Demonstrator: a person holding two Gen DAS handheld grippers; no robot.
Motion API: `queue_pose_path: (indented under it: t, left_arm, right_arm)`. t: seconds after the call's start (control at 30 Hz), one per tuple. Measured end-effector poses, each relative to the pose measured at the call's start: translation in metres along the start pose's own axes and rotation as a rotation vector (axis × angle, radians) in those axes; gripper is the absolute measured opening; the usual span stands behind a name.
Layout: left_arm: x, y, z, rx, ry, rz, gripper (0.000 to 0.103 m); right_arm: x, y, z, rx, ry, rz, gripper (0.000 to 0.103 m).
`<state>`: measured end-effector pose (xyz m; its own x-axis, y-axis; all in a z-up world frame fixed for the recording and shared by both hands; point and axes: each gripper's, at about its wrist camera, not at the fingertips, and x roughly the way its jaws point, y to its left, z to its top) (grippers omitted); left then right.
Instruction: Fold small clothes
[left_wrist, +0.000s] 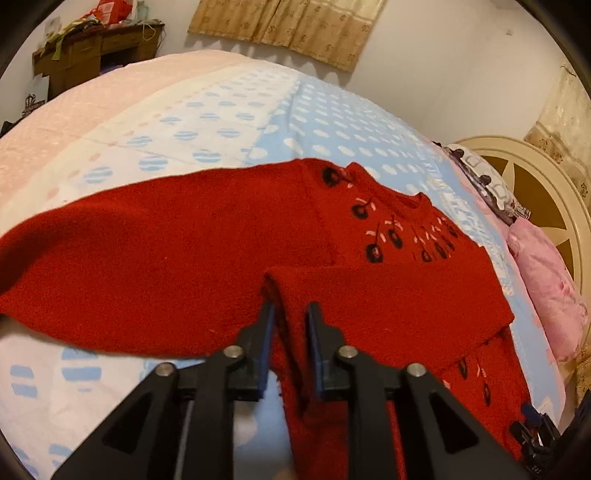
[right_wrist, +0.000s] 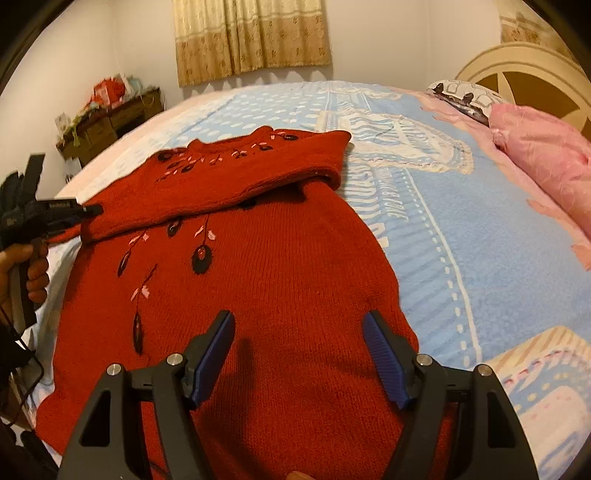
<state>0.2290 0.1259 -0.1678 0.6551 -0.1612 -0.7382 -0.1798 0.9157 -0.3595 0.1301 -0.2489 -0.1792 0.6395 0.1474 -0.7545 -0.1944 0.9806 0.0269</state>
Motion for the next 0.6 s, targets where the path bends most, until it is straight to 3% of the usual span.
queue_pose_path:
  t: [0.07, 0.17, 0.23, 0.37, 0.47, 0.53, 0.6]
  left_arm:
    - [-0.016, -0.006, -0.003, 0.032, -0.054, 0.028, 0.032]
    - [-0.035, -0.019, -0.005, 0.099, -0.149, 0.081, 0.054]
    - [-0.035, -0.031, -0.006, 0.173, -0.168, 0.124, 0.057]
    - [-0.016, -0.038, -0.008, 0.233, -0.139, 0.211, 0.057]
    - [0.003, -0.025, -0.012, 0.225, -0.07, 0.325, 0.057]
    - [0.006, -0.016, -0.019, 0.214, -0.049, 0.279, 0.059]
    - [0.0, -0.013, -0.024, 0.239, -0.063, 0.27, 0.064]
  right_arm:
    - [-0.015, 0.007, 0.018, -0.032, -0.033, 0.013, 0.073]
    - [-0.021, 0.015, 0.052, -0.058, -0.059, 0.045, 0.073]
    - [-0.012, 0.019, 0.081, -0.069, -0.08, 0.05, 0.073]
    - [0.038, 0.027, 0.122, -0.09, -0.051, 0.017, 0.073]
    - [0.093, 0.022, 0.129, -0.062, 0.063, 0.016, 0.073]
    - [0.129, 0.014, 0.121, -0.049, 0.16, -0.054, 0.073]
    - [0.132, 0.012, 0.117, -0.06, 0.116, -0.072, 0.073]
